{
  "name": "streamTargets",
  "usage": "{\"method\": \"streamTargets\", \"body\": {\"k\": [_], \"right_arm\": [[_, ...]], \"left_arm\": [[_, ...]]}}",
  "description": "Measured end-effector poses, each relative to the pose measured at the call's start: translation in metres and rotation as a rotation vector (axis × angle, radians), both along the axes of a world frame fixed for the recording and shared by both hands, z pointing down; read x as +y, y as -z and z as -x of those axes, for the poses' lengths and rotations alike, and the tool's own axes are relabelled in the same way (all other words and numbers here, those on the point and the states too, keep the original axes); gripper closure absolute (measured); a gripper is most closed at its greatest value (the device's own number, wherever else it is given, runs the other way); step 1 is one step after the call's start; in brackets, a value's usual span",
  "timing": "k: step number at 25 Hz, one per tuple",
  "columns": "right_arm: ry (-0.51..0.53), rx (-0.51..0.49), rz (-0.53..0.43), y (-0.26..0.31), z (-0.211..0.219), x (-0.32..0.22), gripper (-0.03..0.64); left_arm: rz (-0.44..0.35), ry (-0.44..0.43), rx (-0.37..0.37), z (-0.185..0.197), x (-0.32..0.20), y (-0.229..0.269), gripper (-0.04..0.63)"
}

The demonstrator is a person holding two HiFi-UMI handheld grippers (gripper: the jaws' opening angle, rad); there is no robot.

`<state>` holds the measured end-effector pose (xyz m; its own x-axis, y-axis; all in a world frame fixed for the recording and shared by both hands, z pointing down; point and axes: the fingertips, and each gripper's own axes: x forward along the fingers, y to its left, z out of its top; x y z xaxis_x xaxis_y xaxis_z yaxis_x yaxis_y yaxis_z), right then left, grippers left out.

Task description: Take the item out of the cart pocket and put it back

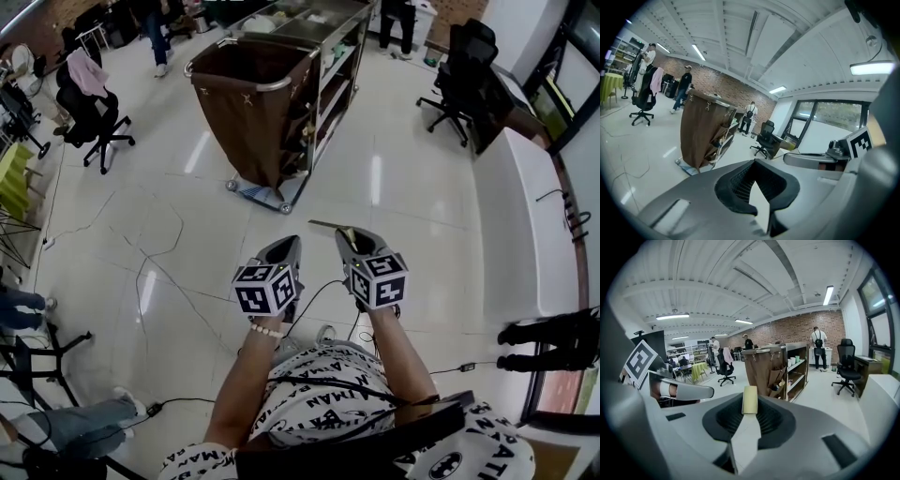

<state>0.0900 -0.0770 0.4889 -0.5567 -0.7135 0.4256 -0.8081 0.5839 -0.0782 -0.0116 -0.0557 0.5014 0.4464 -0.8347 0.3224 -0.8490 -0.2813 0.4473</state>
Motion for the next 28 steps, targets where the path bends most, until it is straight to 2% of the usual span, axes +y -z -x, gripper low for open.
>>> {"method": "streamTargets", "body": {"k": [13, 28], "right_arm": [[0.001, 0.009, -0.007, 0.005, 0.006, -0.012, 0.534], [-0.045, 0.015, -0.003, -0.007, 0.021, -0.013, 0.534]], "left_arm": [[0.009, 0.01, 0.031, 0.009, -0.012, 0.005, 0.592], [0.022, -0.002, -0.026, 0.046, 0.0, -0.009, 0.593]]}}
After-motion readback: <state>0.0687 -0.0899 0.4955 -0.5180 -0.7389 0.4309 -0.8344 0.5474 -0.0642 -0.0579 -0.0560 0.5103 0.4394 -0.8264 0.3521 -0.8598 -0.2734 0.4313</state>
